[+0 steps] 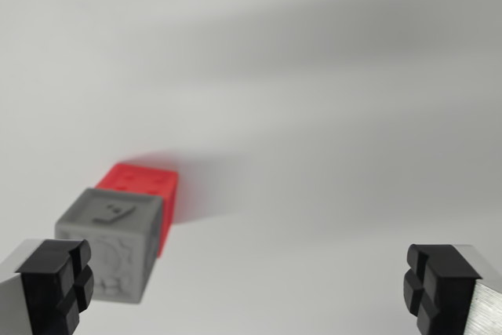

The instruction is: Destack cube

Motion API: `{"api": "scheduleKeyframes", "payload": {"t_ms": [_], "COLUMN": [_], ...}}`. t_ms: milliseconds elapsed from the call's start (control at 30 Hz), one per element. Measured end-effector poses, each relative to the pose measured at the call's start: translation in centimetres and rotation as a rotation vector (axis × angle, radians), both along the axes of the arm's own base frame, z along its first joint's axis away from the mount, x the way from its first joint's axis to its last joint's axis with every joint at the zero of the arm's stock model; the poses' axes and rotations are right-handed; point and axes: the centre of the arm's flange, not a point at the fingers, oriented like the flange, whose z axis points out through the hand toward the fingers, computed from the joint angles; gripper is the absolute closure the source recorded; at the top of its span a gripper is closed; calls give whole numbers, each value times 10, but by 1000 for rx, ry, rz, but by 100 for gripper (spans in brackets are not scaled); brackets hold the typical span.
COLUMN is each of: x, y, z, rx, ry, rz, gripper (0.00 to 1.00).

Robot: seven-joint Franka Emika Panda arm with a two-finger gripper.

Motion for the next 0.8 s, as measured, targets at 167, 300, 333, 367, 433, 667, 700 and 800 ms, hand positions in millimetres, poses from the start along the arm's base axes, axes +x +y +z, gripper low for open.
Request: {"api": "scheduleKeyframes", "payload": {"t_ms": [167, 300, 333, 367, 433, 667, 700, 800], "x": [-9, -17, -20, -22, -27, -40, -43, -49], "y": [12, 24, 28, 31, 38, 58, 61, 70], "z": [-4, -8, -9, -10, -12, -19, -20, -23], "rx": [2, 3, 4, 4, 5, 7, 8, 8], "ry": [-5, -8, -10, -11, -13, -20, -21, -23], "rz": [-13, -24, -28, -31, -36, -55, -58, -66], "gripper": [0, 0, 0, 0, 0, 0, 0, 0]}}
